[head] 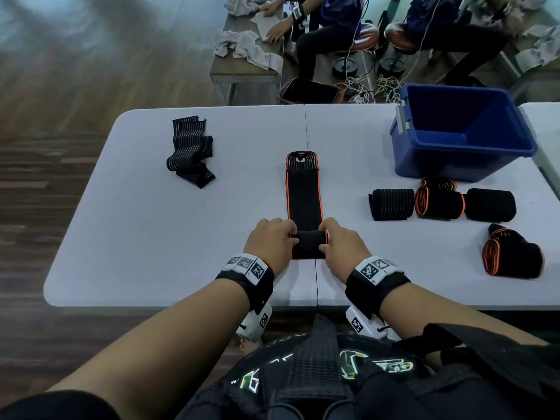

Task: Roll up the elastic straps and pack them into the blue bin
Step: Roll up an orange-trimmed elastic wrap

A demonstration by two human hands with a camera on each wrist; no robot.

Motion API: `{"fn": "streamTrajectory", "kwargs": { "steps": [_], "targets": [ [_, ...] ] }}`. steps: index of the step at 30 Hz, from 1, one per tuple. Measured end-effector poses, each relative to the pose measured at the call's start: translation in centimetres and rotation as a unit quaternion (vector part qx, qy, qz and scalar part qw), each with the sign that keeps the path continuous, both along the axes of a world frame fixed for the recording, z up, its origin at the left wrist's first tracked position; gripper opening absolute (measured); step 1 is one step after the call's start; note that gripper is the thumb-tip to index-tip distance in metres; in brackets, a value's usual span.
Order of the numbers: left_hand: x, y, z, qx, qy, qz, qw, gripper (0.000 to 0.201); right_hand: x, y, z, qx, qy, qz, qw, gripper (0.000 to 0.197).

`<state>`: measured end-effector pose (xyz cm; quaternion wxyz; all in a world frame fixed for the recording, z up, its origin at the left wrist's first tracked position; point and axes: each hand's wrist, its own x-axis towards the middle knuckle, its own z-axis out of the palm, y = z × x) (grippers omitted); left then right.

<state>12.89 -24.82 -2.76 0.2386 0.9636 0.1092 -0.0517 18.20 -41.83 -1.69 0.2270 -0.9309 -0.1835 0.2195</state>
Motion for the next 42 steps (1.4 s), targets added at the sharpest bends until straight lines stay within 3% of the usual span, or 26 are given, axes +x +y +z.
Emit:
{"fn": "streamTrajectory", "kwargs": {
  "steps": [5, 9, 12, 16, 24, 31, 42],
  "targets": [
    [-0.3, 0.0, -1.0, 0.063, -0.013, -0.035, 0.997, 0.018, -0.1, 0.2, -0.1, -0.059, -0.008, 0.046, 0.997, 0.054],
    [-1.2, 0.2, -1.8, 0.093, 0.002, -0.052, 0.994, 0.043, -0.3, 0.2, -0.3, -0.119, -0.020, 0.089, 0.989, 0.062],
    [-1.8, 0.7, -2.1, 0.086, 0.003, -0.042, 0.995, 0.049, -0.2, 0.0, -0.6, -0.171, -0.063, 0.119, 0.976, 0.070],
    [-1.9, 0.8, -2.2, 0.063, 0.016, -0.034, 0.997, 0.050, 0.5, -0.3, -1.2, -0.147, -0.044, 0.099, 0.983, 0.063],
    [-1.7, 0.6, -2.6, -0.031, 0.050, 0.033, 0.998, 0.039, 1.8, -0.1, -1.9, -0.006, 0.053, 0.016, 0.998, 0.049],
    [-1.0, 0.5, -2.2, -0.063, 0.051, 0.058, 0.995, 0.033, 2.1, 0.3, -1.7, 0.033, 0.067, -0.024, 0.997, 0.022],
    [1.5, 0.5, -2.7, -0.072, 0.097, 0.098, 0.988, 0.042, 3.1, 1.2, -1.8, -0.024, 0.048, -0.070, 0.996, 0.041]
  ]
}}
